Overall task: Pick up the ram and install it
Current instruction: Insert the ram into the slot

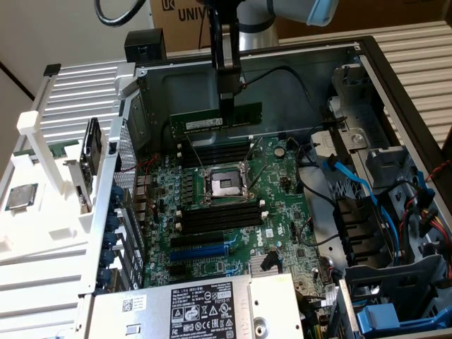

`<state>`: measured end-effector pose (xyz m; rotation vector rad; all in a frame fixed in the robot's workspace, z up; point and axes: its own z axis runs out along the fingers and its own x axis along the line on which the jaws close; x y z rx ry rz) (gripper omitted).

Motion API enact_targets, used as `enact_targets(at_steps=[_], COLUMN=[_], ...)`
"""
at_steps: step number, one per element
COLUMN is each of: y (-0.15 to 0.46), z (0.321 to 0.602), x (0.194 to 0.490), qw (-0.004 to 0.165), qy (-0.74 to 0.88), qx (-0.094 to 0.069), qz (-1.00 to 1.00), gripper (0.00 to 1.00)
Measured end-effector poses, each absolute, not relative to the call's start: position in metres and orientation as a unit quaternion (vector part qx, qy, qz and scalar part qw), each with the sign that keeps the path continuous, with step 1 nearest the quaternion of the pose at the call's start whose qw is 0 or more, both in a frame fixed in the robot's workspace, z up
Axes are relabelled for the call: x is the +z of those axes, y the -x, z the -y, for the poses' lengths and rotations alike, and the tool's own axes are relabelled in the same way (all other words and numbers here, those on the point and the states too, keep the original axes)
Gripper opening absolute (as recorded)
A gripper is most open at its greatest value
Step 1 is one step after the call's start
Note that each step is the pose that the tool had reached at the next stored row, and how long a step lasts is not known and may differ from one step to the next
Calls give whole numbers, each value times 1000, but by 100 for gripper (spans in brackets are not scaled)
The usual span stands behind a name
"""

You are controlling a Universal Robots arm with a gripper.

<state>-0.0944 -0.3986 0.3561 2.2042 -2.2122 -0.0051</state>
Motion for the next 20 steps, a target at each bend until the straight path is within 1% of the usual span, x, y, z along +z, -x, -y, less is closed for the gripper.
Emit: enact_targets(at_steps=[3, 9, 14, 15, 20], y=[94, 94, 94, 94, 94], z=[400, 405, 409, 413, 417], x=[345, 336, 324, 318, 304], qw=[9, 9, 8, 8, 7], qy=[-706, -706, -706, -706, -706], qx=[-1, -1, -2, -3, -3], qz=[708, 708, 708, 708, 709], gripper=[12, 12, 12, 12, 12])
